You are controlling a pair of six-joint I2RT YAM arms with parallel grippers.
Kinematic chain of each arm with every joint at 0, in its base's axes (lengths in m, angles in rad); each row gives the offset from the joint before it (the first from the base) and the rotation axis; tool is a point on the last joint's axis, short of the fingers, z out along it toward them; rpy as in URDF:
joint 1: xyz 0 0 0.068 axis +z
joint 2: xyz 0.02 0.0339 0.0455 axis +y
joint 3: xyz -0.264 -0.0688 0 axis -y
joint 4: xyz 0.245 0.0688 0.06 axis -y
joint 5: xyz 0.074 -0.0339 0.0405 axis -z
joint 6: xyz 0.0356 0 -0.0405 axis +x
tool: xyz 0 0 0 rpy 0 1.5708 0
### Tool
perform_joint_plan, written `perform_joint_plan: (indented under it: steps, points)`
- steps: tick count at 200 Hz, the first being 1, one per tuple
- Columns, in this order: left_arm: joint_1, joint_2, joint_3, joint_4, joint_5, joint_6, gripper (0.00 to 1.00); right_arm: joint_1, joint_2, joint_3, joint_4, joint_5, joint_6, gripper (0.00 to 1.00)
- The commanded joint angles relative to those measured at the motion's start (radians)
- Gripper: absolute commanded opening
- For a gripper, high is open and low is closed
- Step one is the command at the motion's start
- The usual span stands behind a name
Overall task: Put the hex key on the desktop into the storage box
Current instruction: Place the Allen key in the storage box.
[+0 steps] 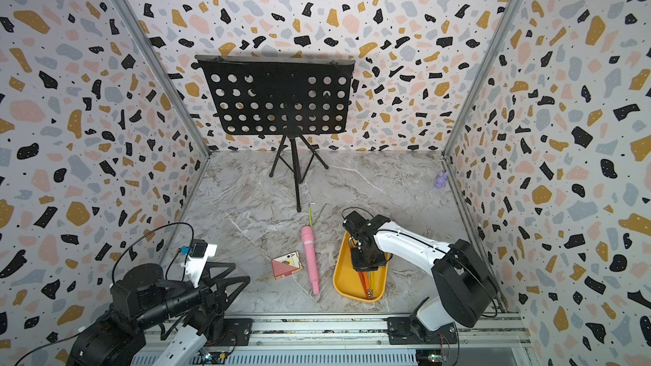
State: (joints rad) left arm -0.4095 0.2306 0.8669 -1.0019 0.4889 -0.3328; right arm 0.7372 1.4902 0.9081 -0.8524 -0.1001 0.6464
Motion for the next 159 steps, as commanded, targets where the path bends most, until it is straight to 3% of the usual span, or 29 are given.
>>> perform_joint_plan:
  steps: [1,58,80,94,159]
  points:
    - [0.005,-0.005,0.008,0.043,-0.003,0.001,0.87,-0.002,0.009,-0.002,0.021,0.01,0.015,0.0]
    - [0.006,-0.006,0.007,0.042,-0.003,0.001,0.88,-0.017,0.028,-0.018,0.04,0.005,0.057,0.0]
    - [0.006,-0.006,0.007,0.043,-0.003,0.001,0.88,-0.019,0.019,-0.021,0.041,0.012,0.062,0.24]
    - [0.005,-0.007,0.008,0.042,-0.003,0.001,0.88,-0.019,0.008,-0.021,0.035,0.018,0.062,0.33]
    - [0.006,-0.006,0.009,0.042,-0.003,0.002,0.88,-0.019,-0.055,0.047,-0.044,0.059,0.067,0.37]
